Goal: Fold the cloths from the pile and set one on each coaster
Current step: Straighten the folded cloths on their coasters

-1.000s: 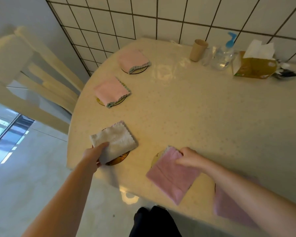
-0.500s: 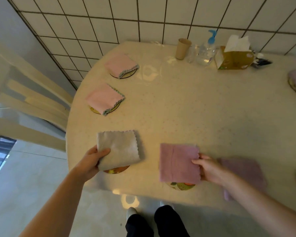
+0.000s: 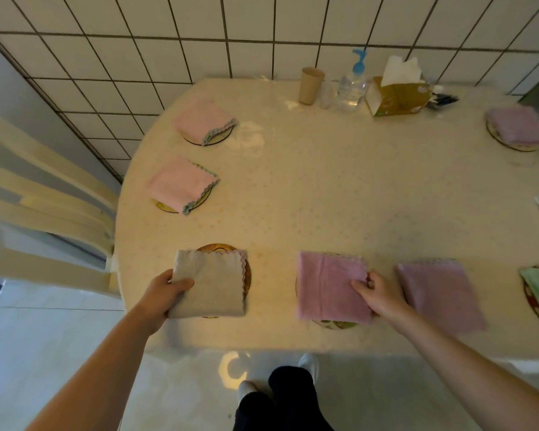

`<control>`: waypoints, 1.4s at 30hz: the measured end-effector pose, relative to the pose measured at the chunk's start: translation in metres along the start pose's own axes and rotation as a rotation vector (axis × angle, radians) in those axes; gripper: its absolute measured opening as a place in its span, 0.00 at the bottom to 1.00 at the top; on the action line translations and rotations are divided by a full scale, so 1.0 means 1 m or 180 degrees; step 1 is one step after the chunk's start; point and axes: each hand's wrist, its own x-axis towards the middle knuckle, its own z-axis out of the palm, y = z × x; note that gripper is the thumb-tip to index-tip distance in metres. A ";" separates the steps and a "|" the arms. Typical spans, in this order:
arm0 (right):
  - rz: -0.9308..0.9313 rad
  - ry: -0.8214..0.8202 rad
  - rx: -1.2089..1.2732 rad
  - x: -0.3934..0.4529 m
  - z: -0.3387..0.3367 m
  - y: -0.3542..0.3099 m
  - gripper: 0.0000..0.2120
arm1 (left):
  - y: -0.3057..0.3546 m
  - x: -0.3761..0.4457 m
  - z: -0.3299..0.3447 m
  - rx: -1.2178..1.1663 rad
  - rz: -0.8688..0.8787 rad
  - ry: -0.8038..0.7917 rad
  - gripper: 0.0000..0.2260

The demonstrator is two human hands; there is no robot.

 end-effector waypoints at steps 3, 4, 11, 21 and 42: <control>-0.0251 0.0288 -0.0751 -0.005 -0.002 0.001 0.13 | 0.001 0.002 -0.001 0.0004 -0.0088 0.0260 0.06; -0.0316 0.0388 -0.0927 -0.007 -0.004 0.000 0.14 | 0.003 0.003 -0.001 0.0093 -0.0087 0.0350 0.05; -0.0448 0.0427 -0.1465 0.000 -0.011 -0.013 0.24 | 0.015 0.009 -0.002 0.1674 0.0216 0.1028 0.08; -0.1046 0.0338 -0.1643 0.035 -0.008 -0.093 0.17 | 0.032 0.016 -0.016 0.1954 0.0302 0.1402 0.06; -0.1457 -0.0301 -0.1015 0.121 0.178 -0.415 0.14 | 0.243 0.245 -0.100 0.0158 0.0488 0.0142 0.05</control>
